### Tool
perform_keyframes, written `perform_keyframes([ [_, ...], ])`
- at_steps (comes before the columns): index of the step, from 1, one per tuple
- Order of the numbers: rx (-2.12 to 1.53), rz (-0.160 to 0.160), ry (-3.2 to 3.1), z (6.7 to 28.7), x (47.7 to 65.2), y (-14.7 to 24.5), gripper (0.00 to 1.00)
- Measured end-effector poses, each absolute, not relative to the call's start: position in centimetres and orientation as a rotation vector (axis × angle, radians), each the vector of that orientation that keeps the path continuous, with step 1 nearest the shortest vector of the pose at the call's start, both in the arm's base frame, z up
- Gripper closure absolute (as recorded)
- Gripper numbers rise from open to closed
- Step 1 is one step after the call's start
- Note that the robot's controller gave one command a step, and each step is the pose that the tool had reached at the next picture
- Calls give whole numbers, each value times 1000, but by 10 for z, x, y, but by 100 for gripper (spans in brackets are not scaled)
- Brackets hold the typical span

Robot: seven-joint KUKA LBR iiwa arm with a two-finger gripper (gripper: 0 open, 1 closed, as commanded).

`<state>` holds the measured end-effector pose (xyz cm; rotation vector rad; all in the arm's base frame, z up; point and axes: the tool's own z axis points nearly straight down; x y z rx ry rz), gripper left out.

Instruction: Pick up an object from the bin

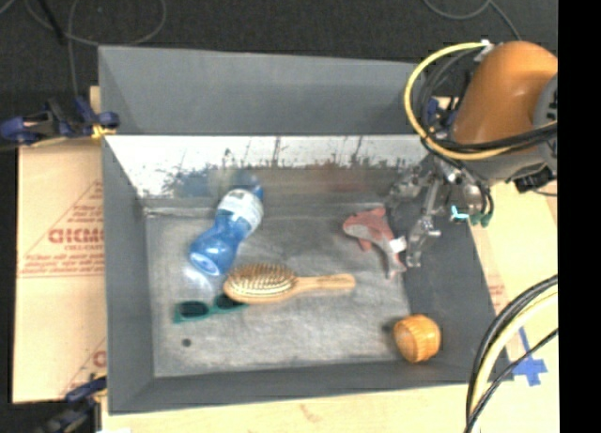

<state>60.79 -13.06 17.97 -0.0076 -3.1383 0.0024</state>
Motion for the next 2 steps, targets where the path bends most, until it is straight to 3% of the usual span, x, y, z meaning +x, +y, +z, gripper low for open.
perform_keyframes([
  [1,-4,5,-3146,185,610,-130,0],
  [2,-82,3,-3153,143,609,-123,0],
])
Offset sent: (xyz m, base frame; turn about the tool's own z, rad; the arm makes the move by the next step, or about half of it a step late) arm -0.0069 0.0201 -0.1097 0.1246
